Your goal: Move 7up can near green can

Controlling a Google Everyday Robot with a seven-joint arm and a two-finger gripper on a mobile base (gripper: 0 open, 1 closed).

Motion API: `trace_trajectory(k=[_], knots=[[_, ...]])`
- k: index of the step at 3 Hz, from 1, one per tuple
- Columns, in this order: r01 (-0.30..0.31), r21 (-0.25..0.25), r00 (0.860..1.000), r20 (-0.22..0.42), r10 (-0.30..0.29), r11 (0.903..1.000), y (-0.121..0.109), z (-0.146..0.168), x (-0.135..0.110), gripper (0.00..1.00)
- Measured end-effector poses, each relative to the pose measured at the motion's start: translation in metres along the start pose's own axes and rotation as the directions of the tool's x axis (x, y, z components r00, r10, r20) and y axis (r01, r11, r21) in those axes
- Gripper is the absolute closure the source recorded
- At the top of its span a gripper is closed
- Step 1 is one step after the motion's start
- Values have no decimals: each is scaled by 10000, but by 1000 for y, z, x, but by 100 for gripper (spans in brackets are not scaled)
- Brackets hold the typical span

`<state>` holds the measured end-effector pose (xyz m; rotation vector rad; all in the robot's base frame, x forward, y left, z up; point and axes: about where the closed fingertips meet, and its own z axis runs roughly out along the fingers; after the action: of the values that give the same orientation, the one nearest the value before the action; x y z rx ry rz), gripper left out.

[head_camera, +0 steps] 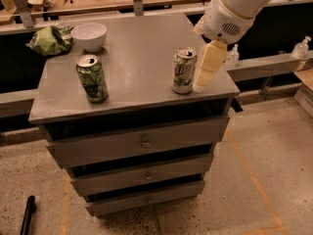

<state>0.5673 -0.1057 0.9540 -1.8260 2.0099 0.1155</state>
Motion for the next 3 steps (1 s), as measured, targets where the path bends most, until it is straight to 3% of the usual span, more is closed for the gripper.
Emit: trace_trajectory(k=[2, 3], knots=[[-133, -417, 9992, 372, 148, 9990, -37, 53, -26, 0], [-125, -433, 9992, 386, 142, 9990, -38, 56, -27, 17]])
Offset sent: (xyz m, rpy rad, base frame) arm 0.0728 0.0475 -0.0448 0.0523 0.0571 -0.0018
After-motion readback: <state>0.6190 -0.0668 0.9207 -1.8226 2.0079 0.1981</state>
